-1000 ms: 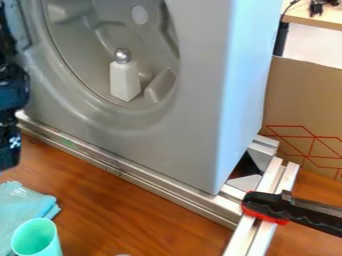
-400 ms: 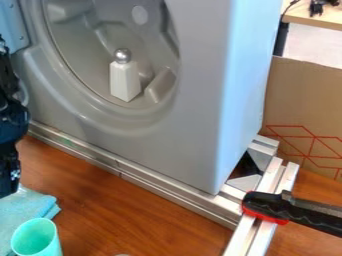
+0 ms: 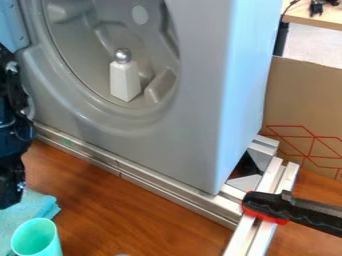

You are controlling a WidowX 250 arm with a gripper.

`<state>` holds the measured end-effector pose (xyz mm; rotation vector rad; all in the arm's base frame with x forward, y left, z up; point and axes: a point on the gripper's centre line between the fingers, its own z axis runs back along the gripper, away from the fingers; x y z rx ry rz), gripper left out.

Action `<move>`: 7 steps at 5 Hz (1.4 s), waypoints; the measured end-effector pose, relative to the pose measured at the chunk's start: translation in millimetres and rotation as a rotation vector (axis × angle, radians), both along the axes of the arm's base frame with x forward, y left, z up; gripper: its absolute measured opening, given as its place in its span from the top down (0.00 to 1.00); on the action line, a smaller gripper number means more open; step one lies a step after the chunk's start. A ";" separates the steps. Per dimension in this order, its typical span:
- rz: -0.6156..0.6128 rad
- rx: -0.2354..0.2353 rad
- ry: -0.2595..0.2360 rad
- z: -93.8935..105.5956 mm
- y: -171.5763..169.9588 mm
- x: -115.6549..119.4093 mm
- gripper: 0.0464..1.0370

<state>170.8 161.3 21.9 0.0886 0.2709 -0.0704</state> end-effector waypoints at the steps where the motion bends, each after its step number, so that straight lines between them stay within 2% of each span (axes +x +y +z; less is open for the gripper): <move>1: 0.004 -0.008 0.031 -9.7 -1.0 -1.3 0.04; 4: 0.013 -0.001 0.121 -31.7 10.0 1.2 0.04; 5: -0.053 -0.012 0.141 -43.7 4.1 12.4 0.04; 6: -0.107 -0.043 0.102 -49.1 -1.0 20.8 0.04; 7: -0.143 -0.084 0.041 -50.6 -6.0 32.3 0.04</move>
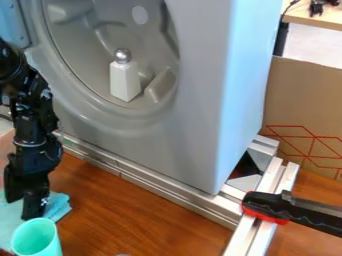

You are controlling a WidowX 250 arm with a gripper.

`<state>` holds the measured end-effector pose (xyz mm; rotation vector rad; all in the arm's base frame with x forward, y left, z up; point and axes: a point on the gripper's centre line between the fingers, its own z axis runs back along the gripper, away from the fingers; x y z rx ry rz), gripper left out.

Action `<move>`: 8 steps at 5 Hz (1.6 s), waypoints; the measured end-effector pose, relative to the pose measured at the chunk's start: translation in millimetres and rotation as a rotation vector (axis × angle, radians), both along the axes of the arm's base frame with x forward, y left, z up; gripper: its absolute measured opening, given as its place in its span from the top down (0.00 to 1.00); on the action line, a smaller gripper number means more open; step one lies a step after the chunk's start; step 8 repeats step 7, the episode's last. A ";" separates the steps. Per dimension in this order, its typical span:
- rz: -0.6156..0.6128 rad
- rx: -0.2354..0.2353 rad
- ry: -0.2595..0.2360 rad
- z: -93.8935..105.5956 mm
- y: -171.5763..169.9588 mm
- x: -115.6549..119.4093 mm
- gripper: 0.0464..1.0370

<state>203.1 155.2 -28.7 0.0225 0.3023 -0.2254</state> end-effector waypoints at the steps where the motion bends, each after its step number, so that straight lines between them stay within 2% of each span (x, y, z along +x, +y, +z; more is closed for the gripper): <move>1: -0.087 -0.040 -0.145 8.2 -9.1 45.4 0.04; 2: -0.103 -0.035 -0.189 16.0 -9.4 61.7 0.04; 3: -0.098 -0.030 -0.189 16.5 -8.8 61.7 0.04; 4: -0.025 0.067 -0.241 51.9 -2.5 57.2 0.04; 5: -0.001 0.102 -0.267 80.1 -7.0 40.3 0.04; 6: 0.016 0.112 -0.338 110.3 -2.8 28.4 0.04; 7: 0.033 0.047 -0.332 123.0 -5.9 9.7 0.04; 8: 0.033 0.047 -0.332 123.0 -5.9 9.7 0.04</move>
